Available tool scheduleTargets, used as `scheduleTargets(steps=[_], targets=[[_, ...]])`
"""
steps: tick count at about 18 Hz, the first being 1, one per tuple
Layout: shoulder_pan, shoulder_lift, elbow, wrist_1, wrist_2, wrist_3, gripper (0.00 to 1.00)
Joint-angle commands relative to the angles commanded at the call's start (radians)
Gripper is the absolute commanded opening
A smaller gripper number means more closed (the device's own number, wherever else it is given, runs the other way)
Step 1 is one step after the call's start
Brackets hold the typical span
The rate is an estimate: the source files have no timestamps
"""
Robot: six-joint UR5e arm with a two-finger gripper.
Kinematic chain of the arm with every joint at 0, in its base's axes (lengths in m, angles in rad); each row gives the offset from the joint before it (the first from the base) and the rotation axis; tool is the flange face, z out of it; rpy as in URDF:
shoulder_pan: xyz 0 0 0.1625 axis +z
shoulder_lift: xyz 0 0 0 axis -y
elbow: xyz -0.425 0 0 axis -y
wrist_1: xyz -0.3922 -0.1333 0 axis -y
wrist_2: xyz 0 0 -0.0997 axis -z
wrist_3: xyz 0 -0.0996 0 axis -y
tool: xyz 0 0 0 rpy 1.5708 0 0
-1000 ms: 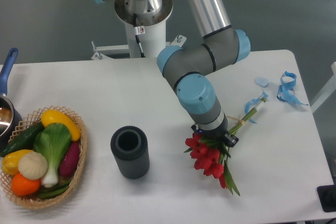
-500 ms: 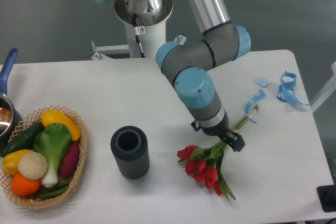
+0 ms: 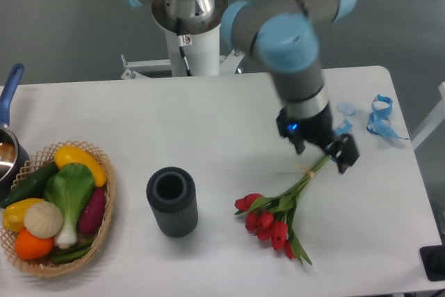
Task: Place the flowers on the table
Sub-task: 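Open the gripper and raise it away from the tulips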
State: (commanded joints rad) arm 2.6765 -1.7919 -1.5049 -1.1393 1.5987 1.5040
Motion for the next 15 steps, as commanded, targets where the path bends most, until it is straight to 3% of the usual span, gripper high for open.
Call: scheduleTargets(steps=[4,6,11,15], targets=[[0.086,0.055,-0.005,-0.103,-0.048,0.137,1.00],[0.126,0.078,-0.012,-0.125,-0.071,0.211,1.00],[0.217,0.120,-0.043,-0.142,-0.143,0.330,1.00],[0.232,0.135,-0.064,-0.138,-0.155,0.346,1.00]])
